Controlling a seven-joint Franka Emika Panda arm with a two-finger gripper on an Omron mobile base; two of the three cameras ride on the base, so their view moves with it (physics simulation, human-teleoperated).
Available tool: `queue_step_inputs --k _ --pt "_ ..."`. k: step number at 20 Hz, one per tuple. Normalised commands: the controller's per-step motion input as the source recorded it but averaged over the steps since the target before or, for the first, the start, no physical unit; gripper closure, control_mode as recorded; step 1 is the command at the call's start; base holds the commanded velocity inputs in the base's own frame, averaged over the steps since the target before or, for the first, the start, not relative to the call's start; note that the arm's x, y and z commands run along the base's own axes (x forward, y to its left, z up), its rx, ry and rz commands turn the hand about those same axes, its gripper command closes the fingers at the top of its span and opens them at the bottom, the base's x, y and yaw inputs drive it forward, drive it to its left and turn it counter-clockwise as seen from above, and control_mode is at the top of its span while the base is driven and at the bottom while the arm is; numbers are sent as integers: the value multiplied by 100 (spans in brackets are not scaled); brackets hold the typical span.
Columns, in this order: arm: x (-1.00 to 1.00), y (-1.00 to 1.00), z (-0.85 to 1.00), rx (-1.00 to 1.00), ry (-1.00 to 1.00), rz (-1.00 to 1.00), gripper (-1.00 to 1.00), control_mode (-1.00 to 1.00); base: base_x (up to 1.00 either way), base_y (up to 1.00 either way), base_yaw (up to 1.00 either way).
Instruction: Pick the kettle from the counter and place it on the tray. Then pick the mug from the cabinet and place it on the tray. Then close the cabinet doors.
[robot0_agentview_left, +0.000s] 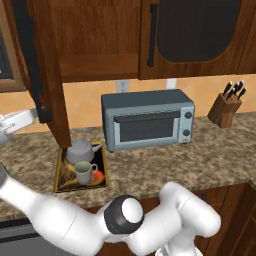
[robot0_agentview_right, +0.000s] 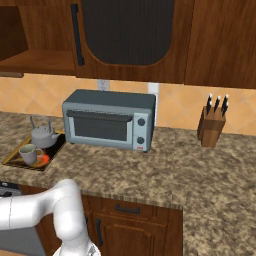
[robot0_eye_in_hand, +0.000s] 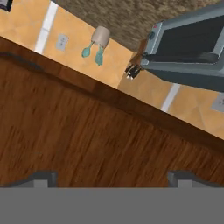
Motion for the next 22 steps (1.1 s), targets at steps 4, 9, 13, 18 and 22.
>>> queue_step_inputs --k 4,9,13,18,22 --pt "38 -98 4 8 0 9 -100 -100 0 0 0" --pt "47 -97 0 9 0 12 -100 -100 0 0 0" --pt "57 -92 0 11 0 14 -100 -100 0 0 0" --pt "63 -87 0 11 0 17 -100 -100 0 0 0" --pt "74 -69 1 12 -1 23 -100 -100 0 0 0"
